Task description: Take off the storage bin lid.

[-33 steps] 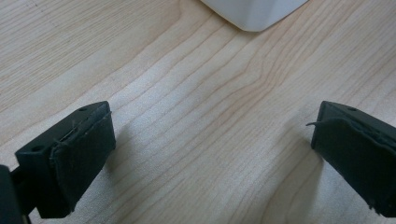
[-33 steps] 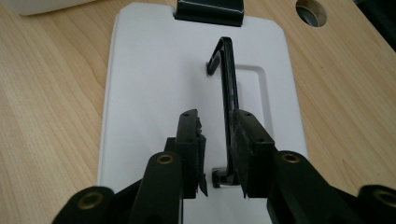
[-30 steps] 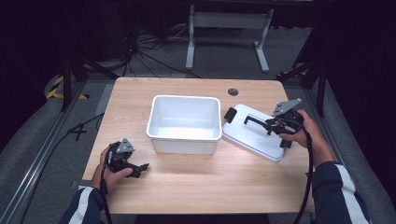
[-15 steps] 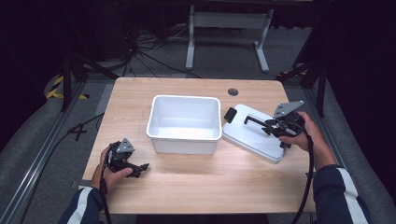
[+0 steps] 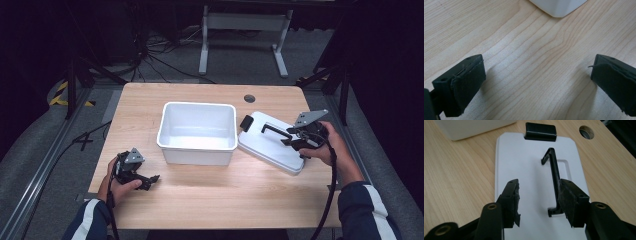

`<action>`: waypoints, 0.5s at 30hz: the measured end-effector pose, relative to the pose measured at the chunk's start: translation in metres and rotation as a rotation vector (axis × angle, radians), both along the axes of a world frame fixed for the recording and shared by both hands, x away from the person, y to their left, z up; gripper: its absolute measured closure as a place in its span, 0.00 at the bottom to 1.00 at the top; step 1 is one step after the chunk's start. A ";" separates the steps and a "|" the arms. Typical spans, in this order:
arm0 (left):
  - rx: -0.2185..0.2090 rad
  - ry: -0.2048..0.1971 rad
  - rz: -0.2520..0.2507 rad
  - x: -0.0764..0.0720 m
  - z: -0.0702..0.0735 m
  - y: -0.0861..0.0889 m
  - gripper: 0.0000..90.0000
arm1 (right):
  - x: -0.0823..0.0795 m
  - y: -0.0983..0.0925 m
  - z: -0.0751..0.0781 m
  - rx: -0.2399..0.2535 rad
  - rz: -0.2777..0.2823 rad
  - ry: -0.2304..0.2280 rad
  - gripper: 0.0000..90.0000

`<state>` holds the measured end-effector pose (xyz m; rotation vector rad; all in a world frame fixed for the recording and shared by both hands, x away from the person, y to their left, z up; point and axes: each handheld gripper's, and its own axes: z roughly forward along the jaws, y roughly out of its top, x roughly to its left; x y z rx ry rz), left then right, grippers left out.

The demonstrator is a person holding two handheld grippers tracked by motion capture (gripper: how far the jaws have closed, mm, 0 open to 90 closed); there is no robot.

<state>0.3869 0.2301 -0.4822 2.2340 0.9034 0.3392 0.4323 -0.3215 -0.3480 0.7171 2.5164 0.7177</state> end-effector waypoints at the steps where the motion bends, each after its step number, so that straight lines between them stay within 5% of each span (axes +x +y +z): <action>1: 0.000 0.000 0.000 0.000 0.000 0.000 0.00 | -0.002 -0.001 0.000 -0.003 -0.010 -0.001 0.55; 15: 0.002 0.000 0.000 0.000 0.000 0.000 0.00 | -0.026 -0.022 -0.001 0.047 -0.067 -0.039 0.44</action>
